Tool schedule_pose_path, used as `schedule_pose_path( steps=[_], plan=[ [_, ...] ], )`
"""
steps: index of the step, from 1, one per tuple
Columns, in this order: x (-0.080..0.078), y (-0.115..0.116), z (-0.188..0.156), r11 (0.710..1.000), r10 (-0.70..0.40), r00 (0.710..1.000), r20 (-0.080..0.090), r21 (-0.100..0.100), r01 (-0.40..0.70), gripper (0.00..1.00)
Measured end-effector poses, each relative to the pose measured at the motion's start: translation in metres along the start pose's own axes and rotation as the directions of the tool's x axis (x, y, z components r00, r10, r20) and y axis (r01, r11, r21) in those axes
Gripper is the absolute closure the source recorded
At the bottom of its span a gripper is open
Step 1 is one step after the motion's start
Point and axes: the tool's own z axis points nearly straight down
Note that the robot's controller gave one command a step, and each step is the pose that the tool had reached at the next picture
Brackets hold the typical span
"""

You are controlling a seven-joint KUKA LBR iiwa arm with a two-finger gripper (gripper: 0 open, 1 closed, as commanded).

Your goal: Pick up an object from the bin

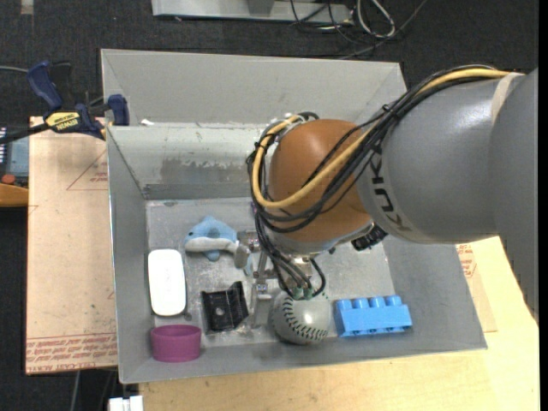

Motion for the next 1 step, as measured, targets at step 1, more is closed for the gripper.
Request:
schedule_pose_path(
  steps=[1],
  plan=[
    [-0.002,-0.0009,-0.0041,1.0,0.005,1.0,0.008,-0.001,-0.005,0.0]
  ],
)
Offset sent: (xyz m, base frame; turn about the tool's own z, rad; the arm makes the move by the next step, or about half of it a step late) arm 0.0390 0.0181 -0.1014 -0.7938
